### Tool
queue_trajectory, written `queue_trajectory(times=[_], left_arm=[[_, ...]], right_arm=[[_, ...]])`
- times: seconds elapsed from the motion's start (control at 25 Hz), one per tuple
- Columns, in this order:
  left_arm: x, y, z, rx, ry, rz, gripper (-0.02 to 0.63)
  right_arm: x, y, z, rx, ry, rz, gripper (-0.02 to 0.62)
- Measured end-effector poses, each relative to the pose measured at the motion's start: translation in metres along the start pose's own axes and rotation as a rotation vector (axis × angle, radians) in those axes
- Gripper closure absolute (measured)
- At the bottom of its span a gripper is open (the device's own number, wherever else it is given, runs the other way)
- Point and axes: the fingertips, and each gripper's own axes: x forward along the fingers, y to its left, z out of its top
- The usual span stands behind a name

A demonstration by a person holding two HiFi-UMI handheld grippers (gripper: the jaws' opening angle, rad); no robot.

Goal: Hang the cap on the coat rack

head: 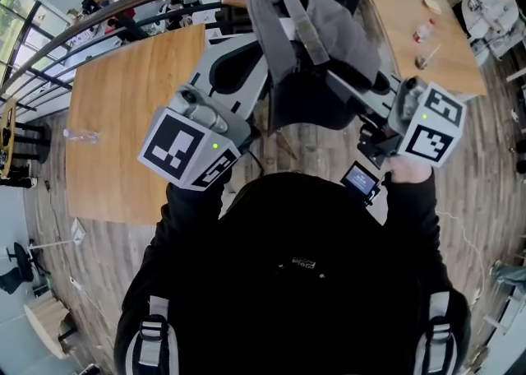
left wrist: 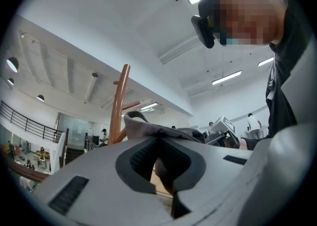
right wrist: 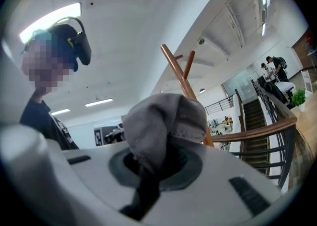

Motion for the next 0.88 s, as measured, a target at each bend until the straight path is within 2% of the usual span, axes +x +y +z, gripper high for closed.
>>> queue_trajectory(times=[0.08,0.24,0.4,0.52,0.64,0.88], left_arm=[[0.003,0.002,0.002,0.003,0.009,0.000,0.600],[0.034,0.030,-0.026,-0.017,0.029,0.010,0.600],[0.031,0.063,-0.056,-0.036,0.069,0.056,0.600],[0.033,0.061,-0.081,-0.046,0.104,0.075,0.600],[0.038,0.062,-0.089,-0.063,0.131,0.076,0.600],[0.037,0.062,-0.108,-0.073,0.174,0.074,0.600]], right_arm=[[0.001,0.000,0.001,-0.002,0.001,0.006,0.571],[0.013,-0.045,-0.001,0.005,0.004,0.022,0.571],[0.042,-0.069,-0.017,0.007,0.026,0.015,0.571],[0.038,-0.082,-0.034,0.051,0.040,-0.016,0.571],[0.039,-0.089,-0.039,0.077,0.055,-0.032,0.571],[0.046,-0.102,-0.058,0.133,0.082,-0.020,0.571]])
